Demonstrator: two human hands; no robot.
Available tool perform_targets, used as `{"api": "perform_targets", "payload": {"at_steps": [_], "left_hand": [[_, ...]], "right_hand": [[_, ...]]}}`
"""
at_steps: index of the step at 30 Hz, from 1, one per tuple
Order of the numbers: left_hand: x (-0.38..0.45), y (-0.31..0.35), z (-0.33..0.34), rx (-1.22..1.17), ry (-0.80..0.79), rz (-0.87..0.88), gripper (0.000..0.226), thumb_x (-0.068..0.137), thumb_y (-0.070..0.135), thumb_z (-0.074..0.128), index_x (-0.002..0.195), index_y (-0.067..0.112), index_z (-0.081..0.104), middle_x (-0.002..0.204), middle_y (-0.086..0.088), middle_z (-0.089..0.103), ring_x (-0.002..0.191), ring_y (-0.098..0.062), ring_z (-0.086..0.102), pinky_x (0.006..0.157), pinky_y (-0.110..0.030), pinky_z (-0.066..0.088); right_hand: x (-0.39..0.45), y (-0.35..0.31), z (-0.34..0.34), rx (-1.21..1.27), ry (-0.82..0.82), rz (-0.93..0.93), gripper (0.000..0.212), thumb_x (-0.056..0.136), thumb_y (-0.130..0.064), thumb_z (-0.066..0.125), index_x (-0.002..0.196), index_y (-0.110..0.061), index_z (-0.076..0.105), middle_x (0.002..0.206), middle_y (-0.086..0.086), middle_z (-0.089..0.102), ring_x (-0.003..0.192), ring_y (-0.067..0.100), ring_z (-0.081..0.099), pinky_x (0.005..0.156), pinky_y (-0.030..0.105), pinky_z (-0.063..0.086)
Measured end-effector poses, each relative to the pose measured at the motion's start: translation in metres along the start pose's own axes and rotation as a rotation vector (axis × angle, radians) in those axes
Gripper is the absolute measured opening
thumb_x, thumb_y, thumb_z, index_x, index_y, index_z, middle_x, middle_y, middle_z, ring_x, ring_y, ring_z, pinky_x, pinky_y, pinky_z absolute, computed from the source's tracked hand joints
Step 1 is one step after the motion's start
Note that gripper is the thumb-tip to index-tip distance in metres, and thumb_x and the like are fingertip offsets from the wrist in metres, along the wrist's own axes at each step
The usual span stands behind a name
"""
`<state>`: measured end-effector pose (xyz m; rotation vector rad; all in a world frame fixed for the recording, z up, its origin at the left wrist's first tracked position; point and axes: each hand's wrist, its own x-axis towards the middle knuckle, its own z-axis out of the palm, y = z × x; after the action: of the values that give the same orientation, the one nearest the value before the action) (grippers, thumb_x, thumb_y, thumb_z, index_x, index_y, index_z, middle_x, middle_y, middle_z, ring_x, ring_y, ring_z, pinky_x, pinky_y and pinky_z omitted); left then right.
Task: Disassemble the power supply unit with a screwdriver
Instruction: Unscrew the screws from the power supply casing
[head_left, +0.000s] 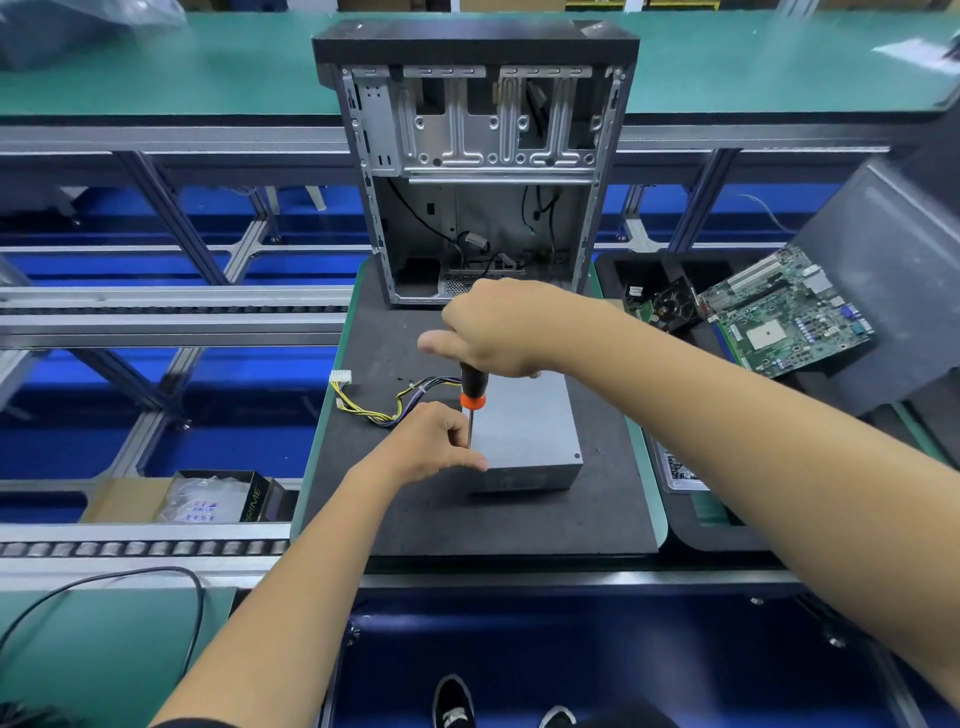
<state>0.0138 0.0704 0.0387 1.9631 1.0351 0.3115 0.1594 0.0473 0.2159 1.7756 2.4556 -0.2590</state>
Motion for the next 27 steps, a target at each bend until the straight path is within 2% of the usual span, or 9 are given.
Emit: {"api": "perform_targets", "payload": {"at_steps": [2, 4, 7, 10, 12, 14, 18, 21, 27], "left_hand": [[0.0, 0.0, 0.0, 0.002, 0.003, -0.002, 0.045, 0.061, 0.027, 0.089, 0.053, 0.005, 0.05, 0.044, 0.013, 0.049, 0.043, -0.002, 0.04, 0.045, -0.012, 0.033], [0.0, -0.001, 0.001, -0.004, 0.011, -0.001, 0.045, 0.06, 0.028, 0.089, 0.053, 0.005, 0.051, 0.044, 0.012, 0.05, 0.044, -0.002, 0.041, 0.045, -0.012, 0.033], [0.0, -0.002, 0.001, -0.004, 0.018, -0.001, 0.044, 0.06, 0.028, 0.089, 0.053, 0.005, 0.051, 0.043, 0.013, 0.049, 0.044, -0.002, 0.041, 0.045, -0.012, 0.033], [0.001, -0.003, 0.001, -0.001, 0.012, 0.003, 0.045, 0.059, 0.029, 0.089, 0.053, 0.005, 0.051, 0.044, 0.013, 0.048, 0.045, -0.002, 0.04, 0.047, -0.012, 0.033], [0.002, -0.003, 0.001, 0.003, 0.006, 0.009, 0.045, 0.06, 0.029, 0.088, 0.054, 0.005, 0.051, 0.045, 0.012, 0.048, 0.046, -0.002, 0.039, 0.047, -0.012, 0.033], [0.001, -0.003, 0.001, 0.01, 0.007, 0.012, 0.045, 0.06, 0.029, 0.088, 0.053, 0.006, 0.051, 0.046, 0.011, 0.049, 0.046, -0.002, 0.04, 0.047, -0.011, 0.034], [0.0, -0.003, 0.001, -0.013, 0.006, 0.013, 0.044, 0.061, 0.027, 0.089, 0.053, 0.004, 0.052, 0.044, 0.011, 0.05, 0.045, -0.002, 0.041, 0.046, -0.012, 0.033], [-0.001, -0.002, 0.001, -0.002, -0.006, 0.017, 0.043, 0.063, 0.03, 0.088, 0.055, 0.002, 0.056, 0.044, 0.011, 0.051, 0.045, -0.003, 0.042, 0.046, -0.013, 0.034], [0.0, -0.003, 0.001, 0.019, 0.019, 0.009, 0.044, 0.062, 0.033, 0.088, 0.056, 0.004, 0.055, 0.045, 0.012, 0.05, 0.045, -0.002, 0.041, 0.046, -0.013, 0.036]], "right_hand": [[0.002, 0.0, 0.0, 0.02, -0.026, -0.058, 0.035, 0.098, -0.043, 0.039, 0.089, -0.011, 0.051, 0.076, 0.009, 0.063, 0.072, 0.027, 0.062, 0.052, 0.03, 0.037], [-0.002, 0.001, -0.004, 0.118, -0.071, -0.113, 0.016, 0.09, -0.028, 0.053, 0.097, -0.014, 0.051, 0.078, -0.002, 0.057, 0.072, 0.017, 0.055, 0.053, 0.028, 0.036], [-0.007, 0.002, -0.01, 0.202, -0.107, -0.146, 0.021, 0.077, -0.013, 0.064, 0.096, -0.016, 0.054, 0.075, -0.011, 0.051, 0.066, 0.006, 0.047, 0.049, 0.021, 0.031], [-0.008, -0.001, -0.008, 0.248, -0.09, -0.13, 0.021, 0.087, -0.035, 0.061, 0.089, -0.017, 0.051, 0.077, -0.004, 0.059, 0.072, 0.017, 0.057, 0.057, 0.029, 0.043], [-0.007, -0.003, -0.004, 0.086, -0.046, -0.033, 0.041, 0.096, -0.055, 0.038, 0.086, -0.016, 0.044, 0.073, 0.001, 0.053, 0.067, 0.022, 0.057, 0.056, 0.034, 0.04], [-0.003, -0.006, -0.002, -0.161, 0.026, -0.036, 0.032, 0.102, -0.045, 0.029, 0.089, -0.018, 0.038, 0.073, 0.003, 0.043, 0.069, 0.024, 0.05, 0.052, 0.033, 0.033], [-0.004, -0.005, -0.007, 0.082, -0.078, -0.104, 0.016, 0.092, -0.031, 0.053, 0.095, -0.015, 0.049, 0.083, 0.002, 0.054, 0.076, 0.022, 0.051, 0.054, 0.03, 0.036], [-0.009, -0.002, -0.013, 0.237, -0.201, -0.135, 0.021, 0.078, -0.022, 0.069, 0.094, -0.02, 0.056, 0.092, -0.005, 0.058, 0.08, 0.013, 0.053, 0.061, 0.028, 0.043], [-0.007, -0.002, -0.013, 0.21, -0.031, -0.134, 0.021, 0.075, -0.016, 0.071, 0.095, -0.017, 0.065, 0.084, -0.013, 0.051, 0.073, 0.004, 0.05, 0.058, 0.021, 0.044]]}}
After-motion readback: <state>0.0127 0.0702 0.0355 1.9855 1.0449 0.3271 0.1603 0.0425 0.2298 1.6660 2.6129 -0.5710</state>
